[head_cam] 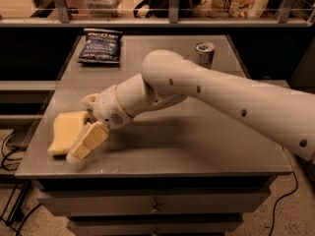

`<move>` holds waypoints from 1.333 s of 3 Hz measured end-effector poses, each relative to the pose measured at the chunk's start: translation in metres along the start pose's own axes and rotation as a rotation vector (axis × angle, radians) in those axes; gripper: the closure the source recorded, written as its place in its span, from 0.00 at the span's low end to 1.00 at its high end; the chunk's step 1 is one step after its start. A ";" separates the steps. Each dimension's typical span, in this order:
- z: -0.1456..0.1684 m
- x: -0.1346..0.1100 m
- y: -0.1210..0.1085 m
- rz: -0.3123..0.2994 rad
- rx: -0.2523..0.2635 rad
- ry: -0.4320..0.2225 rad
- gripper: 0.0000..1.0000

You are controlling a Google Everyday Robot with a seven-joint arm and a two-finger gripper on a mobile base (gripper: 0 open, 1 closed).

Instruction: Move sponge near blue chip bag

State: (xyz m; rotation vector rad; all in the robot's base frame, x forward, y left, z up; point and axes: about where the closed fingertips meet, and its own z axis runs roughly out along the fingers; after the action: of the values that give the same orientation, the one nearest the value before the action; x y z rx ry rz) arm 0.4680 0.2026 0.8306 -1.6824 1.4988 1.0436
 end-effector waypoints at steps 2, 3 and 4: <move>0.004 0.001 0.001 0.029 0.005 0.005 0.41; -0.001 -0.001 0.000 0.034 0.020 -0.003 0.65; -0.022 -0.013 -0.008 0.014 0.050 -0.054 0.88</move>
Offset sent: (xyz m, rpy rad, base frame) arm 0.0023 -0.0014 -0.0026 -0.0173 0.0320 -0.0487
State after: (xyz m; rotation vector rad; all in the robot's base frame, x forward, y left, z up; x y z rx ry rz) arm 0.4781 0.1906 0.8518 -1.5991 1.4922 1.0417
